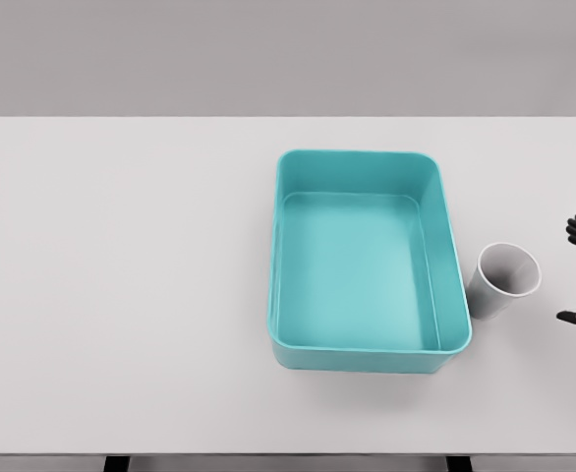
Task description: Put the paper cup into the basket with your right arm
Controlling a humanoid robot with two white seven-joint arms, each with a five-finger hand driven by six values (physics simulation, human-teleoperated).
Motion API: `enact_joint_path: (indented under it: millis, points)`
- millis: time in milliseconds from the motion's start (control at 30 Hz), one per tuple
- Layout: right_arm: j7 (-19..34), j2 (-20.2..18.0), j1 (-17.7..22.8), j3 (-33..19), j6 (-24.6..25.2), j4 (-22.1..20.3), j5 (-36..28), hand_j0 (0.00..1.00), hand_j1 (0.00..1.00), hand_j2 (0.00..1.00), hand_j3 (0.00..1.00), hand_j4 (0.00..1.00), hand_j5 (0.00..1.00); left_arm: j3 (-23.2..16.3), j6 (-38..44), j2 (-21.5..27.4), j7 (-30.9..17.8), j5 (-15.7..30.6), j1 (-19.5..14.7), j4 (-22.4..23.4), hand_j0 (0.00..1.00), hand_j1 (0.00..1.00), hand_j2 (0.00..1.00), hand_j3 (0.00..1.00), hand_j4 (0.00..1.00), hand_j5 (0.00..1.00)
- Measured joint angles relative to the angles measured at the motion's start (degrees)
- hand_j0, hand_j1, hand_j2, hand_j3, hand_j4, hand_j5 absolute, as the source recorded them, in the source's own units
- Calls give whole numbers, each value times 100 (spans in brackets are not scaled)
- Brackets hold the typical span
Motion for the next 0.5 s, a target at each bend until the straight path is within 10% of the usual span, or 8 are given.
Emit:
enact_joint_path:
  millis: [500]
  points:
    - [-1, 586, -167, 255, 812, 47, -411, 100, 100, 100, 100, 100, 100, 0, 0, 0, 0, 0, 0, 0, 100, 100, 100, 100, 100, 100]
